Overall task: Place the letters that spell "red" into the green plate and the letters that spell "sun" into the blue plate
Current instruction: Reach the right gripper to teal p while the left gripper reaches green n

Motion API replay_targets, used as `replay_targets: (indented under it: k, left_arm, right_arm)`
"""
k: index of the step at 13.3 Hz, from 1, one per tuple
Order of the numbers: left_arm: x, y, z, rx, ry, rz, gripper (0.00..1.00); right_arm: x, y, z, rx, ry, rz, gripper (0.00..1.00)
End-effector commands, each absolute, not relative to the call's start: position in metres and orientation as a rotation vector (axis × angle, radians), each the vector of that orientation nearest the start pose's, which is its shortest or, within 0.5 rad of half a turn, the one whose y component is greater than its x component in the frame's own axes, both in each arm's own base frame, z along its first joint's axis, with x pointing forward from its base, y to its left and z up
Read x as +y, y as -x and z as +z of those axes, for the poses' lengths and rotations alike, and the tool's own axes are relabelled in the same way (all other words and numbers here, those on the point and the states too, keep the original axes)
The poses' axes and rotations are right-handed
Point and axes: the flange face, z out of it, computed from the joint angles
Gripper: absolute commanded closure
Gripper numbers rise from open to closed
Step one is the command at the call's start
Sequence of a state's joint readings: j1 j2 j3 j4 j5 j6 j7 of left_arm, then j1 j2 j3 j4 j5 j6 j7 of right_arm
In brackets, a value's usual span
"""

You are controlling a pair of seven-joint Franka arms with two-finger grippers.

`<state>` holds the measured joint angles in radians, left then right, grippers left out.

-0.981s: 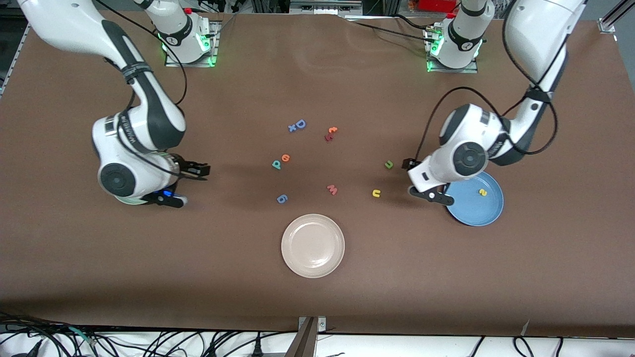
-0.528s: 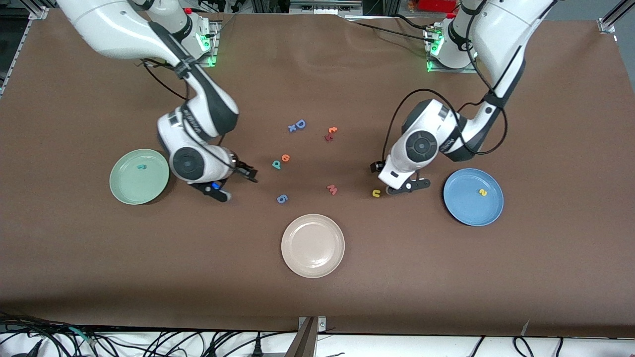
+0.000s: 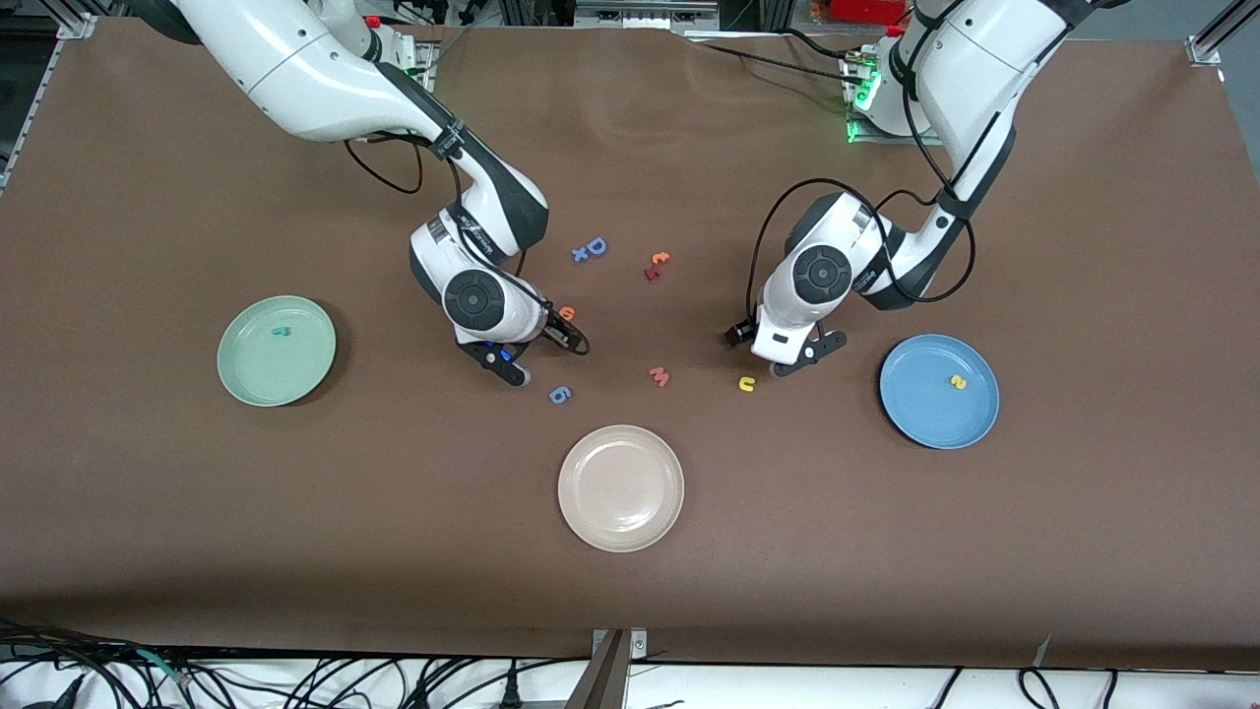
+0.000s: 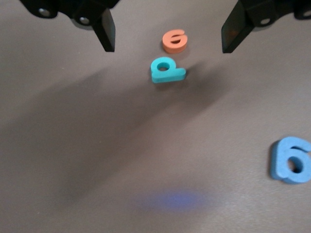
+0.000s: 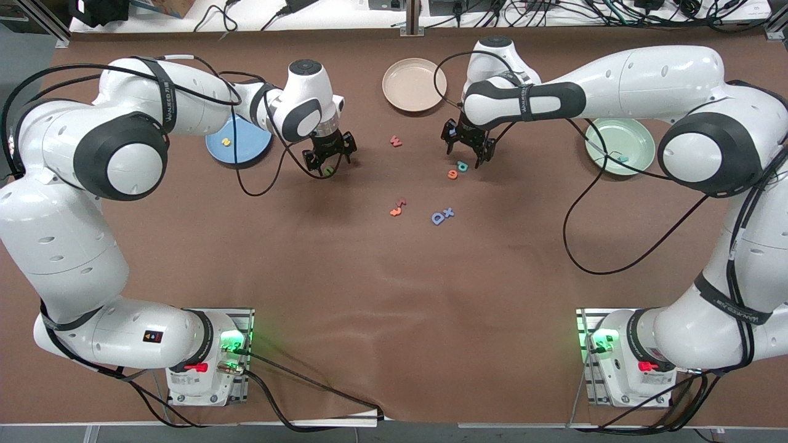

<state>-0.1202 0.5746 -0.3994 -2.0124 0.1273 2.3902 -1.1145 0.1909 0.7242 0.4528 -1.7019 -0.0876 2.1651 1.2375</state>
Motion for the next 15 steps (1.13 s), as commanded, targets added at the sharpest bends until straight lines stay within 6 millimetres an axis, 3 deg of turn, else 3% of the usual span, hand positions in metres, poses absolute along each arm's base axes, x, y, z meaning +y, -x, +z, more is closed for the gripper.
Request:
replay_targets:
  k: [1,6,9,11,13,15]
  left_arm:
    - [-0.285,-0.508,0.175,-0.903,2.979,0.279,0.1]
    - [-0.278,-0.506,0.168,-0.939,2.958,0.298,0.16]
    - [-0.27,-0.509,0.166,-0.96,2.948,0.306,0.21]
    - [-0.269,-0.509,0.166,-0.978,2.946,0.315,0.24]
    - [-0.271,-0.508,0.166,-0.997,2.944,0.328,0.24]
    - [-0.271,-0.506,0.165,-1.006,2.937,0.337,0.24]
  right_arm:
    - [0.367,-0.533,0.188,0.912,3.013,0.423,0.08]
    - [0.371,-0.53,0.173,0.904,2.998,0.388,0.13]
    - [0.371,-0.528,0.163,0.904,3.025,0.363,0.25]
    - [0.373,-0.526,0.162,0.898,3.028,0.365,0.28]
    - [0.373,-0.526,0.162,0.898,3.028,0.365,0.39]
    - [0.373,-0.526,0.162,0.898,3.028,0.365,0.39]
